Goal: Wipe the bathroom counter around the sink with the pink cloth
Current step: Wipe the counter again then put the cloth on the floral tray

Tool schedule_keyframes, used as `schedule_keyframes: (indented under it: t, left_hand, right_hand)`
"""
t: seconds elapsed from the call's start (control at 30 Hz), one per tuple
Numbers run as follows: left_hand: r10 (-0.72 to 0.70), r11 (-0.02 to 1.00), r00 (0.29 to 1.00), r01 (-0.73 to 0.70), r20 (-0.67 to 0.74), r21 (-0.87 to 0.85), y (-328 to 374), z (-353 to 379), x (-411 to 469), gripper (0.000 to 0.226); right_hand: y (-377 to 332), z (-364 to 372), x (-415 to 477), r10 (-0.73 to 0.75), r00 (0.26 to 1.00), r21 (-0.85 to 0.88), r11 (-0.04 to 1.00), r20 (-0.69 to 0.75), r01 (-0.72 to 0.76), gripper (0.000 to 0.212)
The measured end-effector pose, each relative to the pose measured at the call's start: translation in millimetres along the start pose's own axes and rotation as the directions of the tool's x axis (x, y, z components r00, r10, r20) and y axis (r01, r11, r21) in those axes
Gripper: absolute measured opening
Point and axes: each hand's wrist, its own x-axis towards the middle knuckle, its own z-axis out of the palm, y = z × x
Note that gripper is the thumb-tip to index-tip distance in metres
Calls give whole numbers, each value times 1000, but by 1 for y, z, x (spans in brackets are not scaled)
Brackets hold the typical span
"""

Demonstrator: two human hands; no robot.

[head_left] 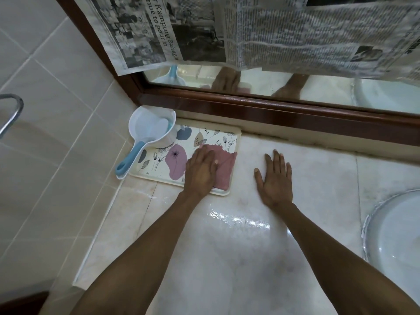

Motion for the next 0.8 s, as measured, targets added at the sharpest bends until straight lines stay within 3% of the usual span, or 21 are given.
schedule_keyframes:
  t: [0.1, 0.17, 0.37, 0.57, 0.8]
  left_hand:
    - [108, 993, 983, -115, 151, 39, 2, 7, -5, 61]
    - [87, 989, 967, -113, 240, 96, 0, 13, -8, 59]
    - [44, 985, 945, -96, 324, 145, 5, 9, -9, 62]
    - [55, 998, 963, -54, 265, -12, 41, -13, -14, 60]
    - [106, 956, 970, -39, 217, -291, 125, -68, -81, 46]
  right_hand:
    - [-1, 0, -1, 2, 1000, -20, 1000, 1, -2, 63]
    - [-1, -1, -1, 3, 1000, -24, 1000, 2, -3, 62]
    - [1, -5, -1, -18, 998, -4, 1000, 61, 18, 64]
    - [9, -46, -3, -33, 964, 44, 999, 264, 22, 62]
    - [55, -126, -58, -43, 948, 83, 996, 316, 17, 50]
